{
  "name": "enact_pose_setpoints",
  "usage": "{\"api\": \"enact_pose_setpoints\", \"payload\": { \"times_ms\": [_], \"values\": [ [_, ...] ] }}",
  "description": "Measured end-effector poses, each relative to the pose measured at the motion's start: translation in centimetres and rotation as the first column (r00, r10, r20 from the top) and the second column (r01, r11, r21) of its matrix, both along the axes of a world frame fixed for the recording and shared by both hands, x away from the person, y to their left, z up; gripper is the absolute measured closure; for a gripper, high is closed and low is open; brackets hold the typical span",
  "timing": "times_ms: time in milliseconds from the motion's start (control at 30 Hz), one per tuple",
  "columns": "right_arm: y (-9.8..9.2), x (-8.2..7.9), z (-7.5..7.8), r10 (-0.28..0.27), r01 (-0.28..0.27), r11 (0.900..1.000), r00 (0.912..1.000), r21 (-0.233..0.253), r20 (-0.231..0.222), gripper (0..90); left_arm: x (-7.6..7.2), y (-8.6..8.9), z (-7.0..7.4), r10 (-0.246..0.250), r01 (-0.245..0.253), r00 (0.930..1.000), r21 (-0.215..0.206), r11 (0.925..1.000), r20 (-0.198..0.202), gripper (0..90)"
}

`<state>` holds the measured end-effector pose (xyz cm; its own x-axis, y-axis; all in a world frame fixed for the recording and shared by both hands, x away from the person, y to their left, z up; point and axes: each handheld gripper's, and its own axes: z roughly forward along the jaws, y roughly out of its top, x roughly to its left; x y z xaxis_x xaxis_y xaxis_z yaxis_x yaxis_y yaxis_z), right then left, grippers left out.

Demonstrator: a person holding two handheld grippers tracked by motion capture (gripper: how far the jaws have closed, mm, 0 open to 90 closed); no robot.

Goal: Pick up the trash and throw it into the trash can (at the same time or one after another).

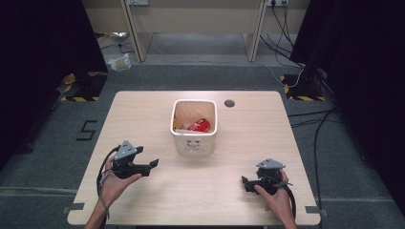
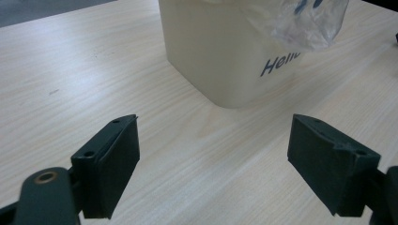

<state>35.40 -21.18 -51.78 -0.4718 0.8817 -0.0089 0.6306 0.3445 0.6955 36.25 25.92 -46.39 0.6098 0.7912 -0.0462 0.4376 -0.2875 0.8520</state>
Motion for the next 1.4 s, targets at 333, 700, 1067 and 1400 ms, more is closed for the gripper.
{"api": "enact_pose_setpoints", "payload": {
  "times_ms": [333,700,1067,1400],
  "values": [
    [0.0,0.0,0.0,0.000,0.000,1.000,1.0000,0.001,0.001,0.1,-0.5,-0.2,-1.2,-0.011,0.011,0.9997,0.010,0.9999,-0.024,16.7],
    [0.0,0.0,0.0,0.000,0.000,1.000,1.0000,0.001,0.002,0.0,-1.1,-0.2,-2.7,-0.015,0.017,0.9983,0.034,0.9993,-0.056,16.7],
    [0.0,0.0,0.0,0.000,0.000,1.000,1.0000,0.001,0.002,0.0,-1.6,-0.3,-3.7,-0.022,0.027,0.9969,0.071,0.9971,-0.075,16.7],
    [0.0,0.0,0.0,0.000,0.000,1.000,1.0000,0.001,0.002,0.0,-2.0,-0.1,-4.5,-0.023,0.032,0.9942,0.086,0.9958,-0.105,16.7]
  ]
}}
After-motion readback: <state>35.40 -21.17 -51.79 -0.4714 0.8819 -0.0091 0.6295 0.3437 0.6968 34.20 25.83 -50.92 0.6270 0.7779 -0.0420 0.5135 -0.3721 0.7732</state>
